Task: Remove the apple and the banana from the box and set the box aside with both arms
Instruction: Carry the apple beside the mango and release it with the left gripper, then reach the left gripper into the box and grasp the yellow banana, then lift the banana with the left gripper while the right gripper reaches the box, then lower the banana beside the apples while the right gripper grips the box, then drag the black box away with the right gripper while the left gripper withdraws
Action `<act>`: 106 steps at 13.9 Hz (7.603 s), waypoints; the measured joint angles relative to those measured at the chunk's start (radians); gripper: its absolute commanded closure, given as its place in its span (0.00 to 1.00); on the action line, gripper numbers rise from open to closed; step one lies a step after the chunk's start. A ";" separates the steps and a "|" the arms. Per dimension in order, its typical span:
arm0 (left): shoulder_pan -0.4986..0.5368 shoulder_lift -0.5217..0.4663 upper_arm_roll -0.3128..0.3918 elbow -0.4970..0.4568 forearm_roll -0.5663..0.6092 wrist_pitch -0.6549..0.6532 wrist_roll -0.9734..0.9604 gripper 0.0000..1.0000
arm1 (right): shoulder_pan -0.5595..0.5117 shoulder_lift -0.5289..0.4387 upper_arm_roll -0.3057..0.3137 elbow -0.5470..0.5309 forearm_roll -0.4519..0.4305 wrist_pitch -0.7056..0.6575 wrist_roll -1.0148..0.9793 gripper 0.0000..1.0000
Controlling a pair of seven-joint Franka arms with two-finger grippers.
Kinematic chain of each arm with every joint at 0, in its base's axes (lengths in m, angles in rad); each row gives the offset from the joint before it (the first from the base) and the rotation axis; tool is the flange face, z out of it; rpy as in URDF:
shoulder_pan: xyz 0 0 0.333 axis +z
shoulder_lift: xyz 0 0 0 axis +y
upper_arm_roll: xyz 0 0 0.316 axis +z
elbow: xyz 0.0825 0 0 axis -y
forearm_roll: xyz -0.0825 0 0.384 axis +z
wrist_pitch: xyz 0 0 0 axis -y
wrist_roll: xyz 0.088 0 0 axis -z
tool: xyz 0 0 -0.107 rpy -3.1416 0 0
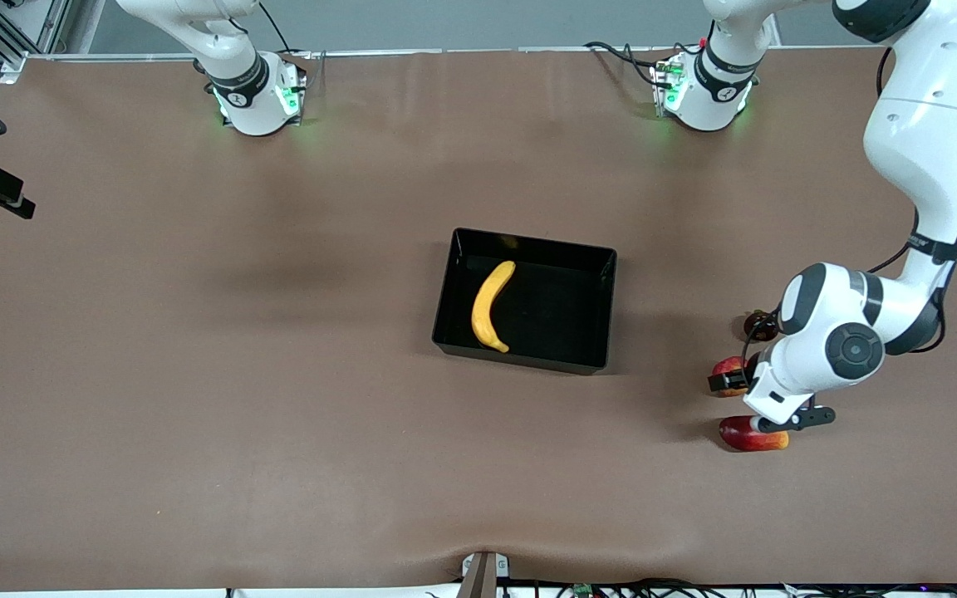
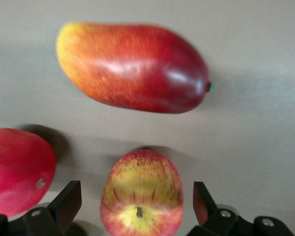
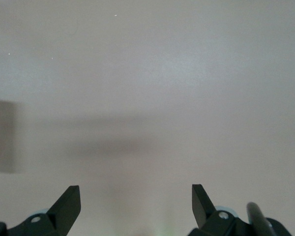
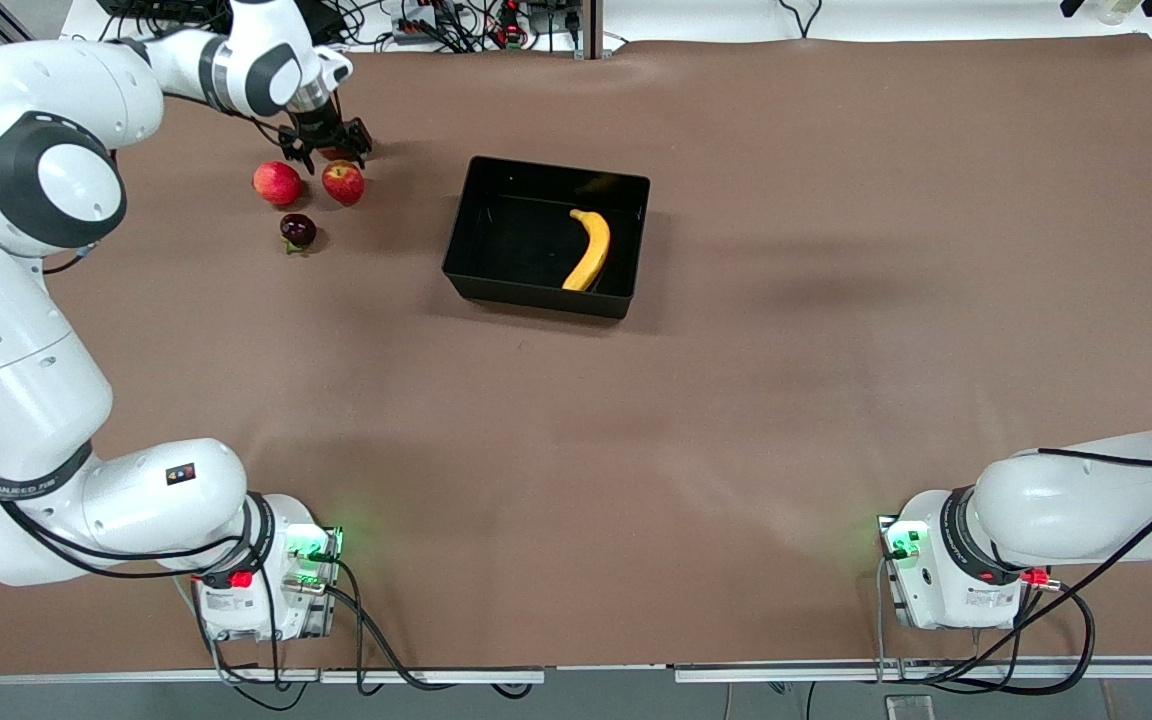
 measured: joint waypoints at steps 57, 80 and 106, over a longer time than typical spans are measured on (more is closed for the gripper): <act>-0.156 -0.168 -0.032 -0.222 0.024 0.071 0.179 1.00 | 0.485 0.277 0.035 -0.090 0.130 0.186 0.440 0.00; -0.072 -0.056 -0.076 -0.212 0.143 0.262 0.180 0.00 | 0.770 0.614 0.015 -0.143 0.252 0.718 0.674 1.00; 0.136 -0.656 -0.136 0.245 -0.321 -0.767 0.282 0.00 | -0.106 0.370 -0.019 -0.380 0.210 0.562 -0.239 1.00</act>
